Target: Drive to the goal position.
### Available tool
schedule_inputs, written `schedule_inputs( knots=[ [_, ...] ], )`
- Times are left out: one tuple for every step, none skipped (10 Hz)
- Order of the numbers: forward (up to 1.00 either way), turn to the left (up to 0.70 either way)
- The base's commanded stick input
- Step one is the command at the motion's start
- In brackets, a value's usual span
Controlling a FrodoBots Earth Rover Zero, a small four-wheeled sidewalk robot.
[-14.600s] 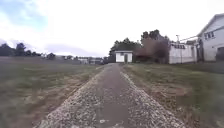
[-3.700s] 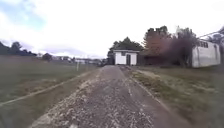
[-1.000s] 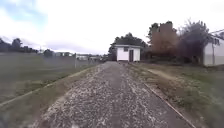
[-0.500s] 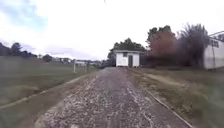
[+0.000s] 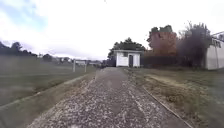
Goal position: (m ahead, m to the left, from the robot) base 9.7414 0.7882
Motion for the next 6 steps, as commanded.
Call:
schedule_inputs(
  knots=[
    [0.60,0.01],
    [0.60,0.01],
    [0.60,0.01],
    [0.60,0.01],
    [0.60,0.01],
    [0.60,0.01]
  ],
)
